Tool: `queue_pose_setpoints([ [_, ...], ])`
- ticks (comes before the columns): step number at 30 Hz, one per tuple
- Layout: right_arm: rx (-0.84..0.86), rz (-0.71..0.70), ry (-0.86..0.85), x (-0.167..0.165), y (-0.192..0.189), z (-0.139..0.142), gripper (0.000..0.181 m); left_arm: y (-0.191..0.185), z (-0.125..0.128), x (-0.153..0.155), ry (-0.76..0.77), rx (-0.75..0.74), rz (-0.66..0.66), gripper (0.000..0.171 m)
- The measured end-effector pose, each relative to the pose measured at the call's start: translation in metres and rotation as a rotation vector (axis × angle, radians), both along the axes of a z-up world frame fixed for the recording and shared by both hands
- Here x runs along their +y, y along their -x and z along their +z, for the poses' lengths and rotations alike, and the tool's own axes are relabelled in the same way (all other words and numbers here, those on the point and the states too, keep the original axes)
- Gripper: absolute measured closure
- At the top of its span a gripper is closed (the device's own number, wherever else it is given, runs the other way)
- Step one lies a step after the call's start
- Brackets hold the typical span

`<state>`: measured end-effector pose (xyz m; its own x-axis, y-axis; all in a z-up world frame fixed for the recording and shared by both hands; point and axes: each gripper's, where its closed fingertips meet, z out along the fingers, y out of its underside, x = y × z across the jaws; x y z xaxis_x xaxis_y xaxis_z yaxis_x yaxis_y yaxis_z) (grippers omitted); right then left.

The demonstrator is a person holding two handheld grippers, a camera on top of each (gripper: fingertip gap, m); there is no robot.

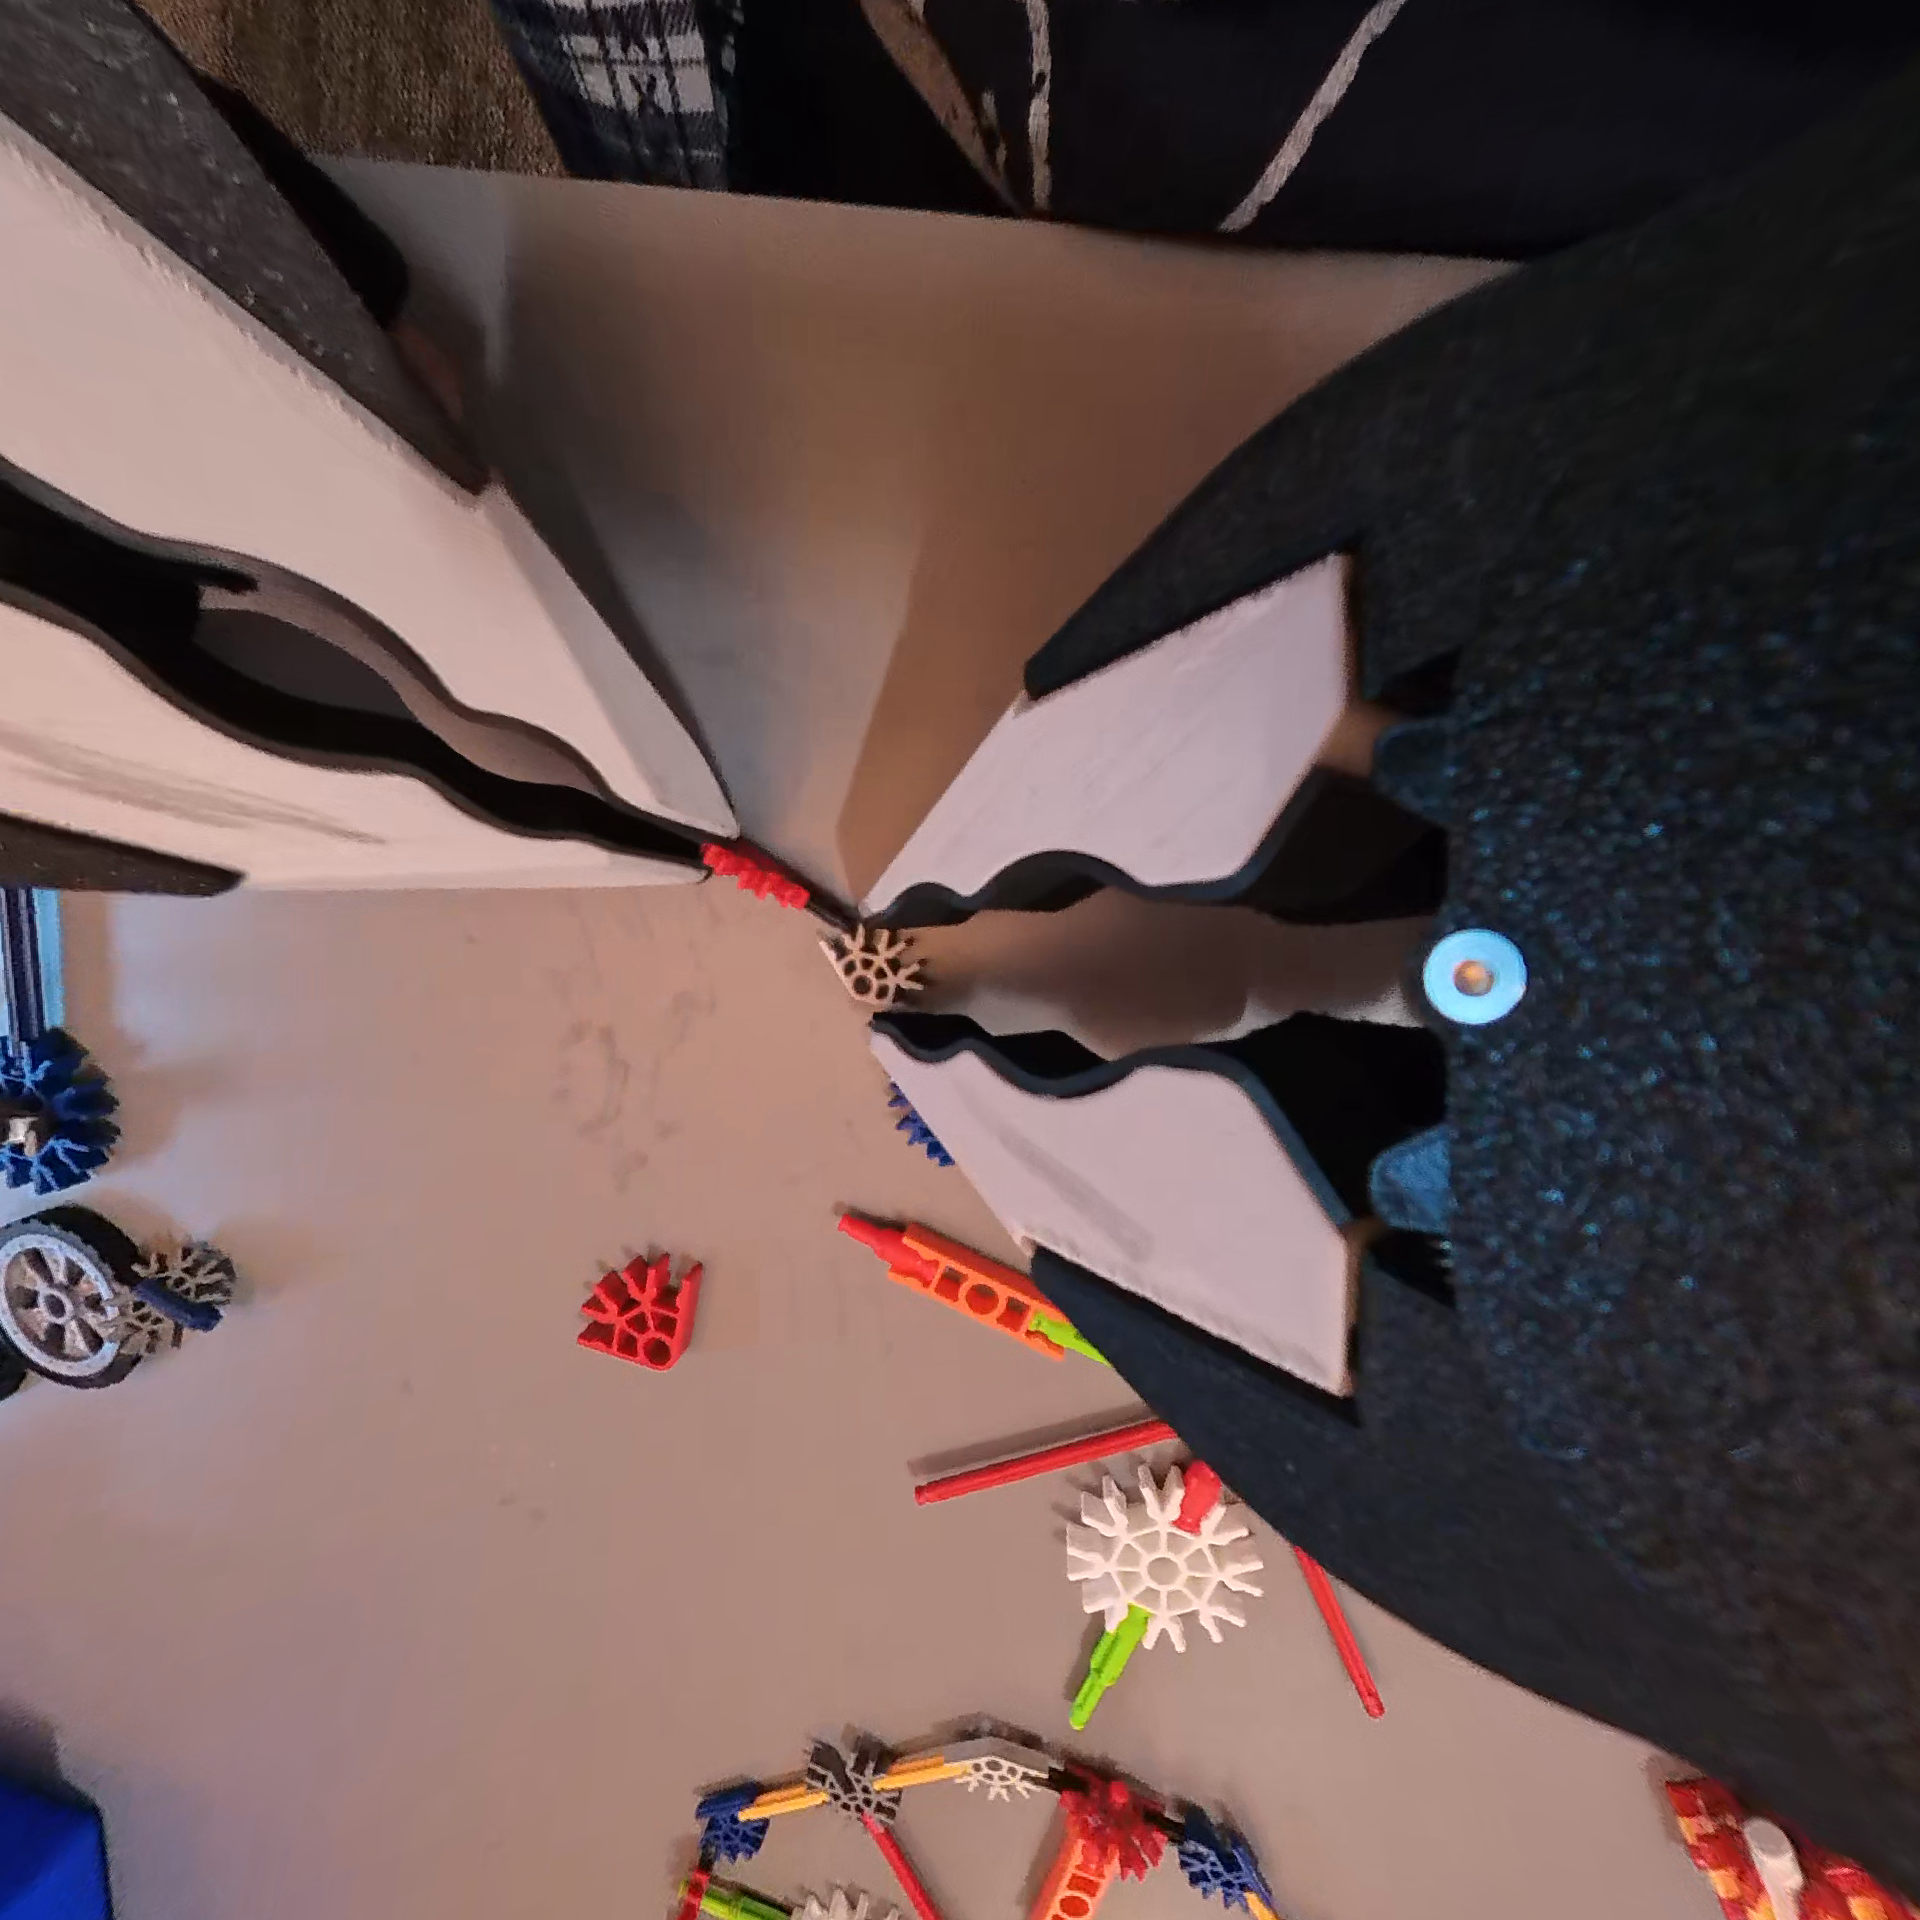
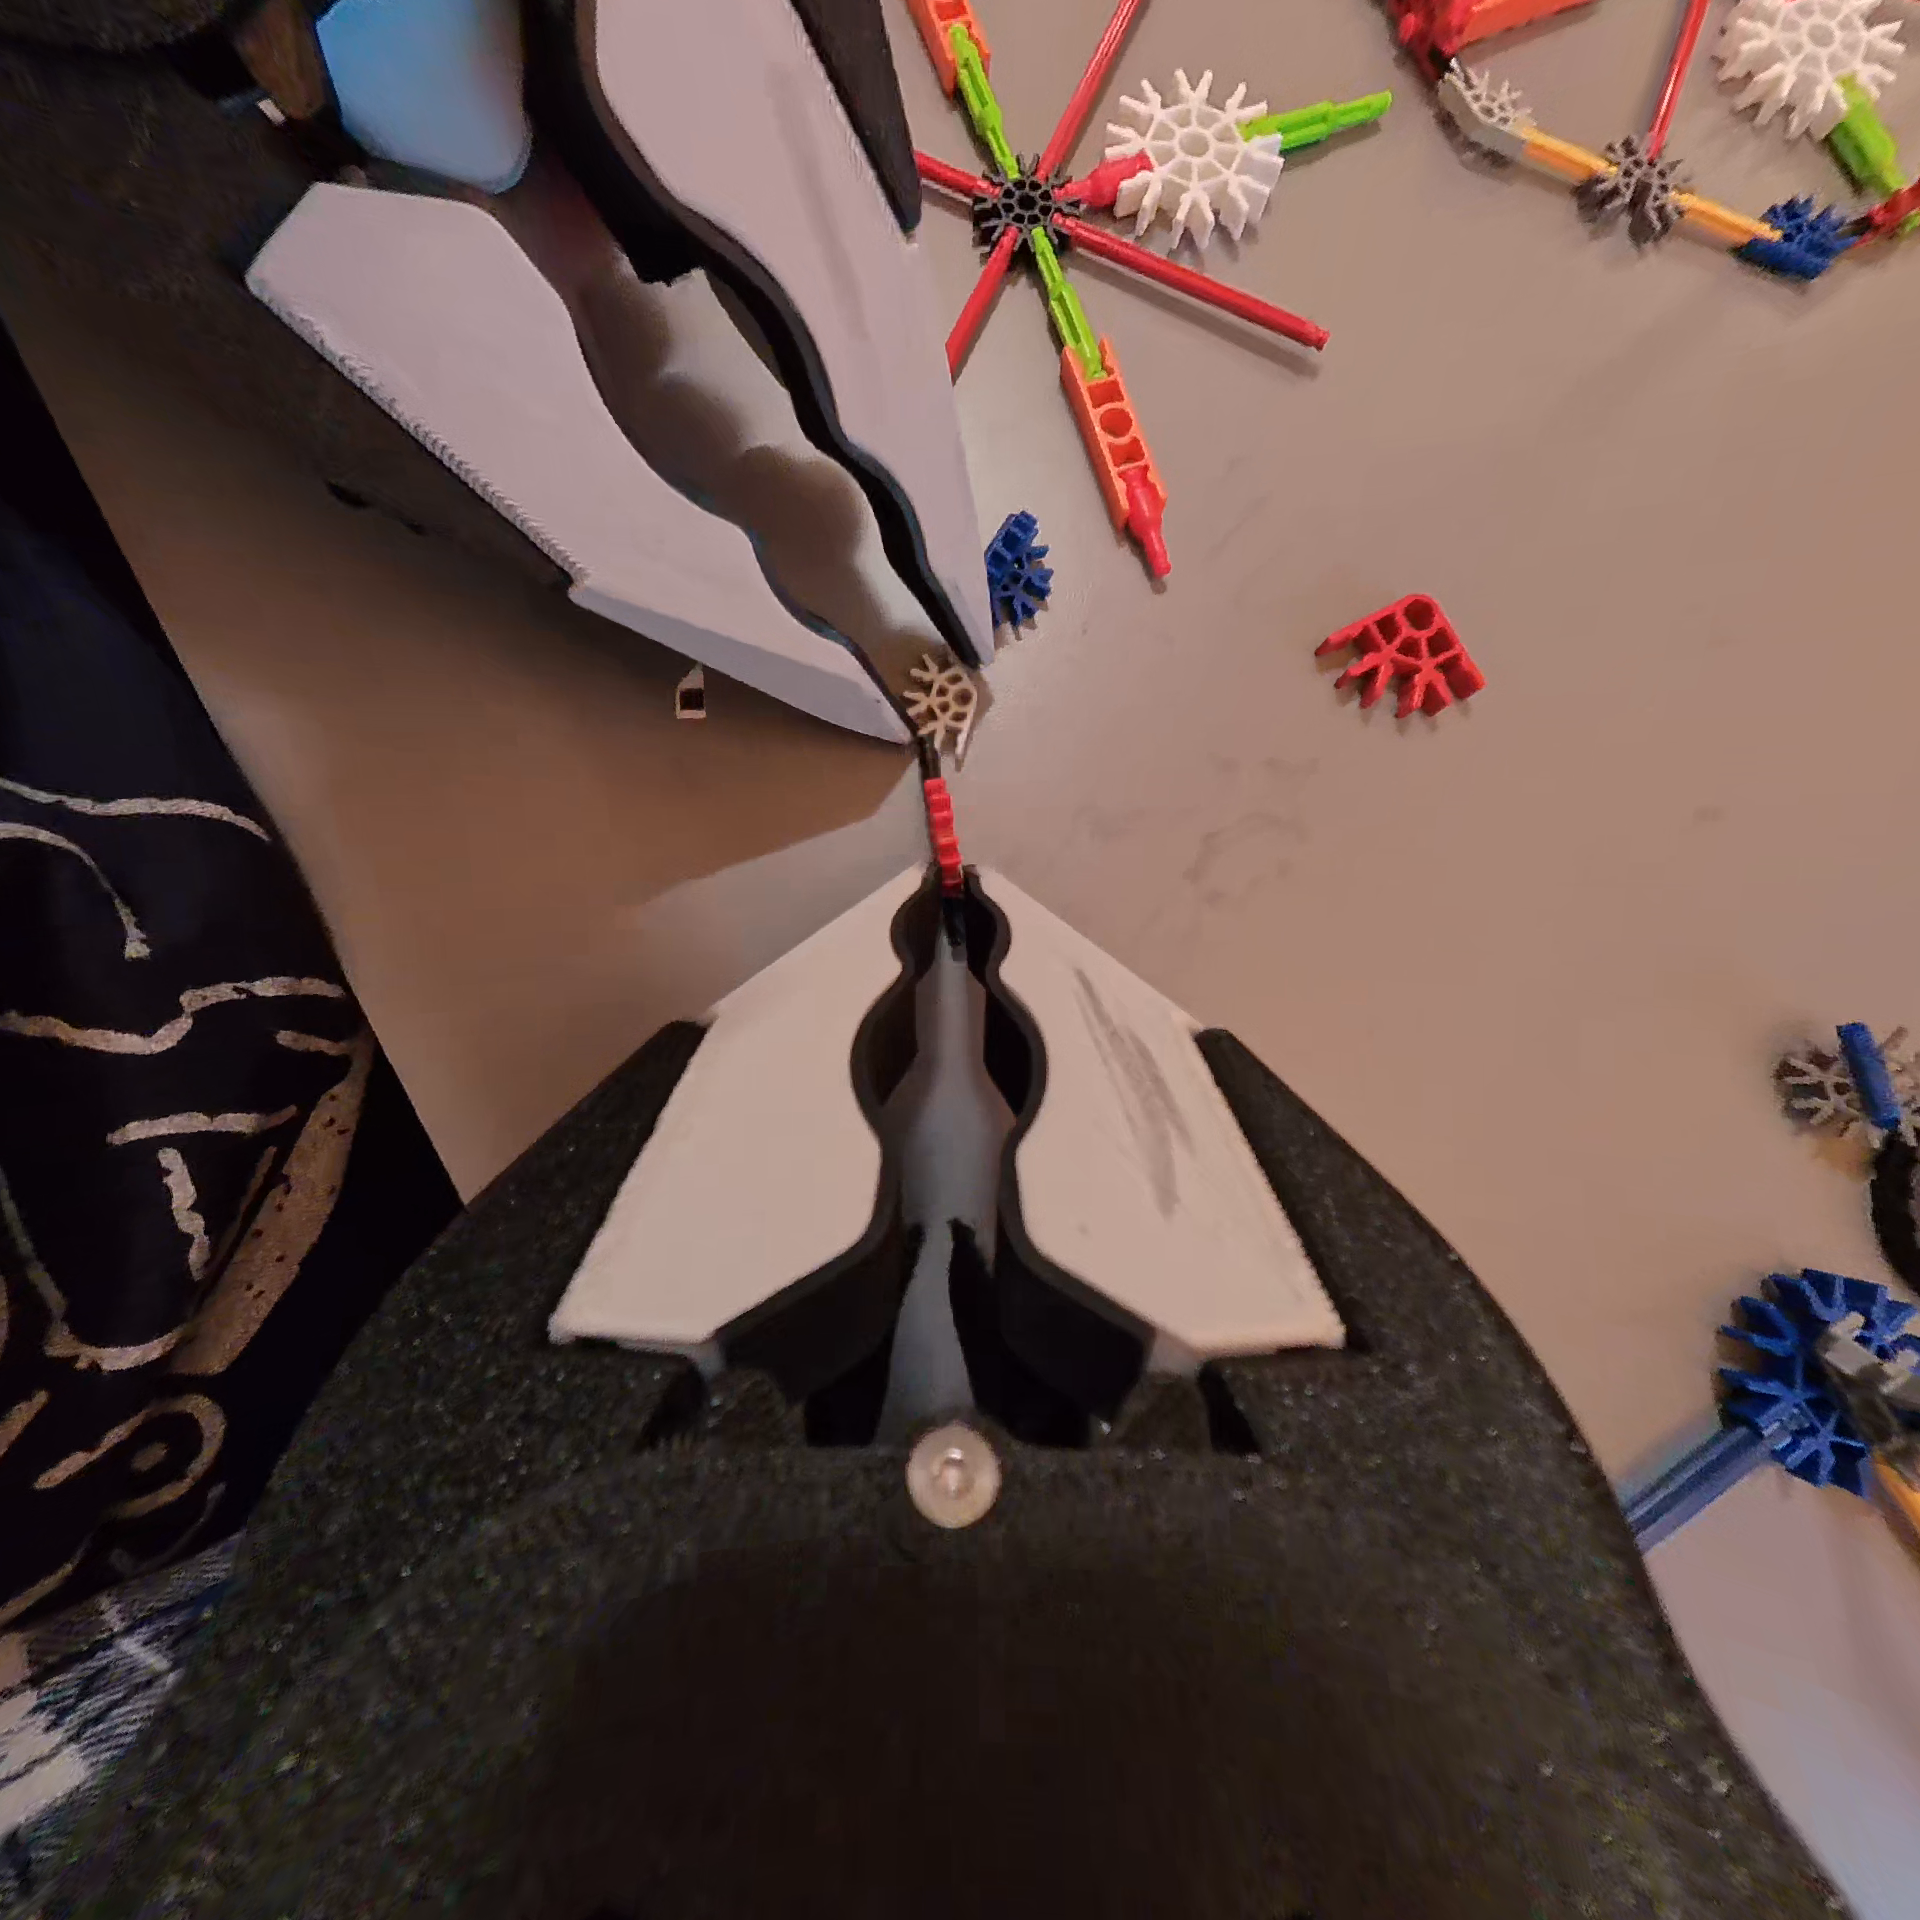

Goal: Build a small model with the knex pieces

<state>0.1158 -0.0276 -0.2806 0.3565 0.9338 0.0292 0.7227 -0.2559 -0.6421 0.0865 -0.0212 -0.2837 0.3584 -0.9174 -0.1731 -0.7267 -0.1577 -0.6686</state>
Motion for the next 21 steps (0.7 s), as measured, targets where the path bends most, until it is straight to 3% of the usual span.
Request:
queue_pose_setpoints([
  [7, -0.02, 0.022, -0.017, -0.001, 0.001, 0.006, 0.169, 0.003, 0.0, -0.002, 0.004, -0.008, 0.001, 0.155],
  [21, -0.036, 0.023, -0.032, 0.004, 0.005, 0.003, 0.179, 0.005, 0.0, -0.002, -0.005, -0.01, -0.009, 0.158],
])
